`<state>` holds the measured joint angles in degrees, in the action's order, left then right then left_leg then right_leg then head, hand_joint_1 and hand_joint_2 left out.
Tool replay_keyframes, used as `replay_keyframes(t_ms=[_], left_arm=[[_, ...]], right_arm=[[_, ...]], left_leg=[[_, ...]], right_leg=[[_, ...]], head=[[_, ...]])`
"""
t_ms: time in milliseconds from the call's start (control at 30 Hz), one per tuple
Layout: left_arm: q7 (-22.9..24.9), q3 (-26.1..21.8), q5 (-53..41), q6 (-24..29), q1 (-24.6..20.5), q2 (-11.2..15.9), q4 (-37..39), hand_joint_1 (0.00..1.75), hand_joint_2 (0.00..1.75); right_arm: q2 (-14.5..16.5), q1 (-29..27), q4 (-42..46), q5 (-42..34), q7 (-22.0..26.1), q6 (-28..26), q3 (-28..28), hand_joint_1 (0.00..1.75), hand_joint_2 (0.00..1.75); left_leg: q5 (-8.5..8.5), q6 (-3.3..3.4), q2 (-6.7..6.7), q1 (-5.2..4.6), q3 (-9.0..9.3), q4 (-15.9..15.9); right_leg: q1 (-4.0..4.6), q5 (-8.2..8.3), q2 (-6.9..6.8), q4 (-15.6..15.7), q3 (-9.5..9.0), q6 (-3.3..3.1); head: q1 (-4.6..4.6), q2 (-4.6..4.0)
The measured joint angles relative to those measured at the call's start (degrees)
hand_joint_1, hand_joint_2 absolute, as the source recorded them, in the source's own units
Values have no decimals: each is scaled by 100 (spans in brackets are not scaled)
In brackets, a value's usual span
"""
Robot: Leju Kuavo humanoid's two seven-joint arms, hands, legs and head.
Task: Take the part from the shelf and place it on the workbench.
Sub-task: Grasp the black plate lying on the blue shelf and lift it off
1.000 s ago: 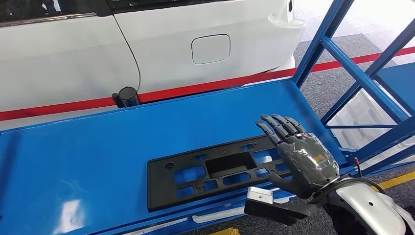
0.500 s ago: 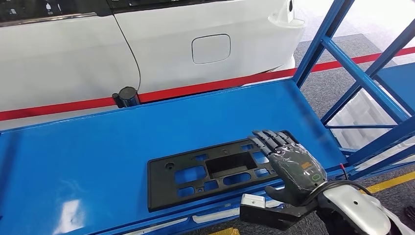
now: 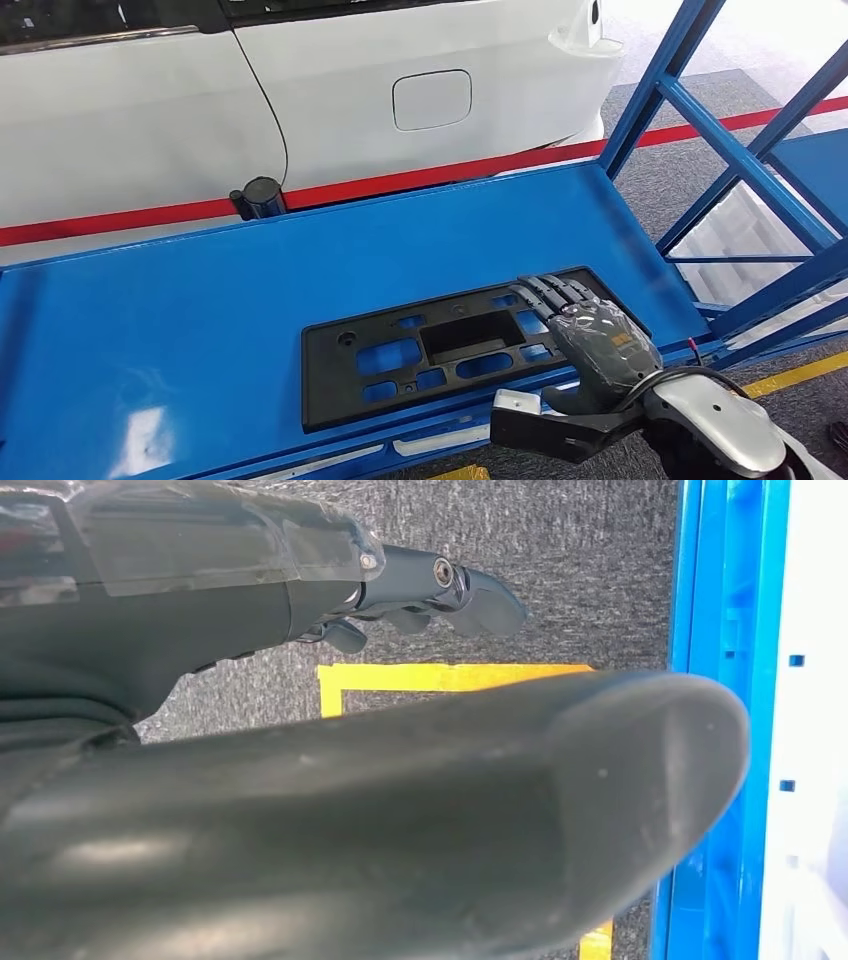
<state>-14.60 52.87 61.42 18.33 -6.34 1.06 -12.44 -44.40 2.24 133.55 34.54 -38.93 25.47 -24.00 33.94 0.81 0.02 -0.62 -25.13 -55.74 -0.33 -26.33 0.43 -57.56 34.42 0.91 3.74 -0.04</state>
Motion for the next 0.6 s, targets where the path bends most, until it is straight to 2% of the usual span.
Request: replay_keyframes(t_ms=[600], left_arm=[[-70,0,79,-6,1,3,0,0,0]], right_arm=[[62,-928,-481,-263,0,-1204,68,0,175]], left_leg=[[0,0,-16,-1,-1,0]], right_leg=[[0,0,-2,2,0,0]], head=[[2,0]])
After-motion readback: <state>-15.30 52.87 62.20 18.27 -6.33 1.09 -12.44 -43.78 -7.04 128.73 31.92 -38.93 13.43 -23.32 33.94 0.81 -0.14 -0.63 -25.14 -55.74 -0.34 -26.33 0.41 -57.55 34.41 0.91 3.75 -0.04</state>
